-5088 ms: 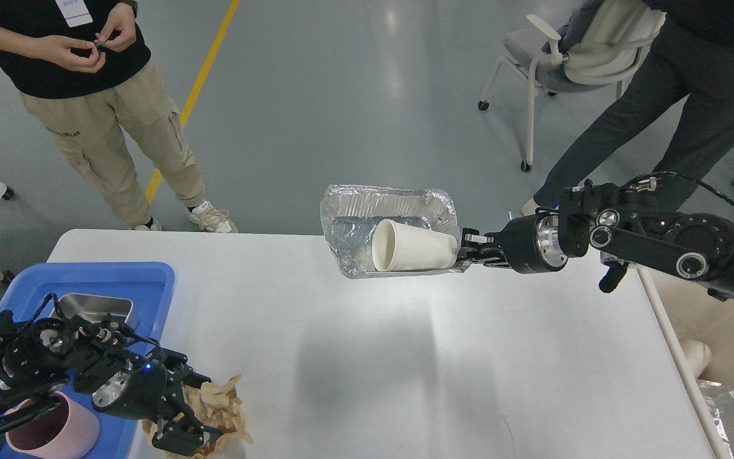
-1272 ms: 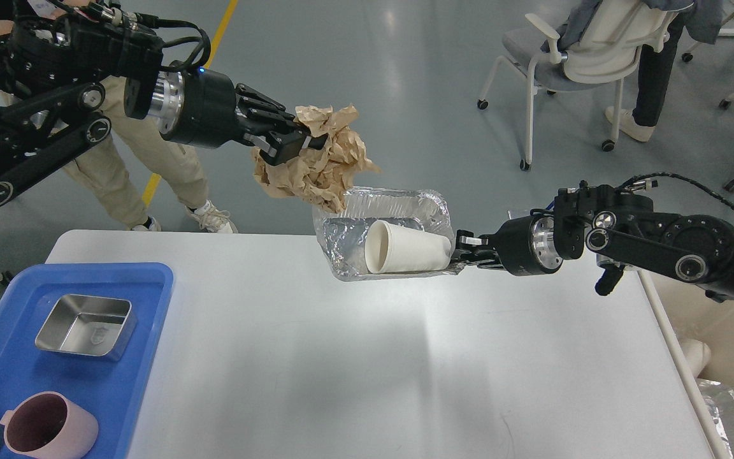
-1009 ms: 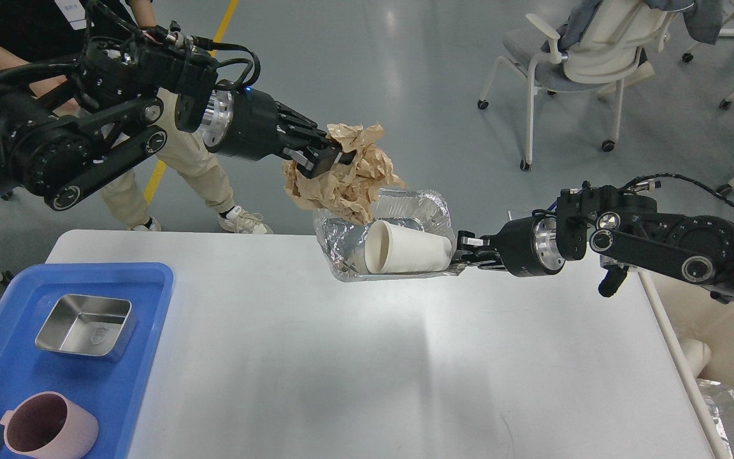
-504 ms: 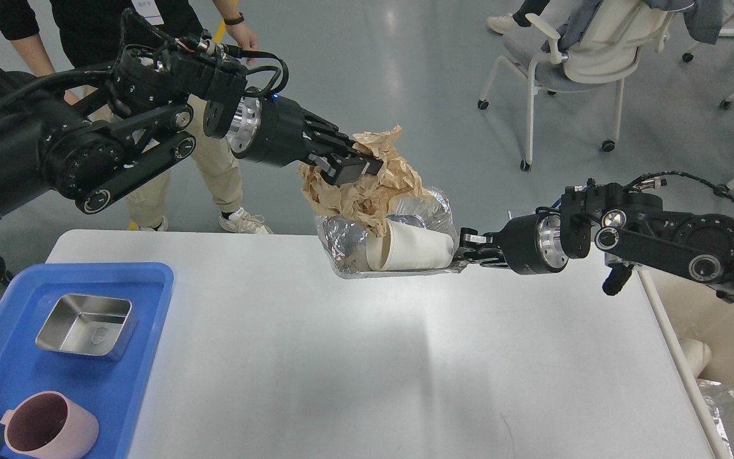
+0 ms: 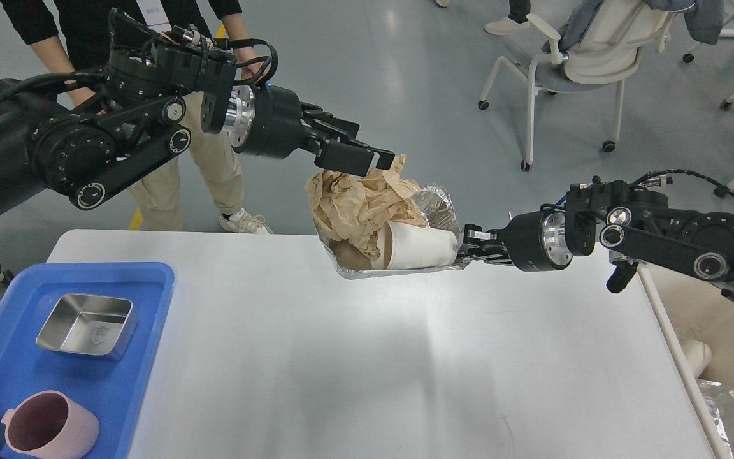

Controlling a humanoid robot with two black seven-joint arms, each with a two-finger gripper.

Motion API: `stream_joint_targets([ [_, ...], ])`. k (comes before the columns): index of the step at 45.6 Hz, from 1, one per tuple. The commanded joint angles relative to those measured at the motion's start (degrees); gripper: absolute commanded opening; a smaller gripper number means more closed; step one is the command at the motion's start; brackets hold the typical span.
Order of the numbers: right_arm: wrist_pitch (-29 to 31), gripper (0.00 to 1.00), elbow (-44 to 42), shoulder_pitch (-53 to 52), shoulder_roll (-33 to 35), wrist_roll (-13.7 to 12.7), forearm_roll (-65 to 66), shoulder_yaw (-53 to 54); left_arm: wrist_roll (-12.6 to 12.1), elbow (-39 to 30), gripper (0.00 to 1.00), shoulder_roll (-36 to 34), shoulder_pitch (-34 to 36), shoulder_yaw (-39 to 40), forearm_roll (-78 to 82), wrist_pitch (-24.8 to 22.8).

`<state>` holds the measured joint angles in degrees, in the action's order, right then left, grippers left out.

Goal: Tidy desktop
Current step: 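Lower the paper onto the held tray and open the left gripper, then withdraw the left gripper back toward the blue tray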

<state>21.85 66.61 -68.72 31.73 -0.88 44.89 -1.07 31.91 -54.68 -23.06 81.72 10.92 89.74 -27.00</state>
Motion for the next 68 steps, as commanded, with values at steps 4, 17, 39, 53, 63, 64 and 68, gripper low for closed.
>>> stream_joint_targets([
  [4, -0.1, 0.00, 0.0, 0.5, 0.6, 0.1, -0.1, 0.2, -0.4, -0.1, 0.97, -0.4, 0.1, 1.6, -3.8, 0.1],
  [17, -0.1, 0.00, 0.0, 1.0, 0.6, 0.1, -0.1, 0.9, -11.7, -1.4, 0.97, -8.8, -5.7, 5.2, -9.8, 0.9],
  [39, -0.1, 0.00, -0.1, 1.1, 0.9, 0.0, -0.1, 0.9, -16.0, -11.0, 0.97, -19.2, -38.1, 37.5, -22.1, 6.4],
  [53, -0.1, 0.00, -0.1, 1.1, 1.1, 0.0, -0.1, 0.8, -15.1, -14.8, 0.97, -15.4, -55.3, 56.0, -33.7, 11.7],
  [63, -0.1, 0.00, -0.1, 1.1, 1.1, 0.0, -0.1, 0.8, -15.6, -16.5, 0.97, -8.8, -63.1, 65.5, -42.8, 15.0],
  [64, -0.1, 0.00, -0.1, 1.3, 1.1, 0.0, -0.1, 0.8, -15.6, -17.0, 0.97, -8.0, -63.8, 66.2, -43.0, 15.3],
  [68, -0.4, 0.00, -0.1, 1.4, 1.1, 0.0, -0.1, 0.8, -15.4, -18.4, 0.97, -4.7, -67.2, 69.0, -43.4, 15.9],
])
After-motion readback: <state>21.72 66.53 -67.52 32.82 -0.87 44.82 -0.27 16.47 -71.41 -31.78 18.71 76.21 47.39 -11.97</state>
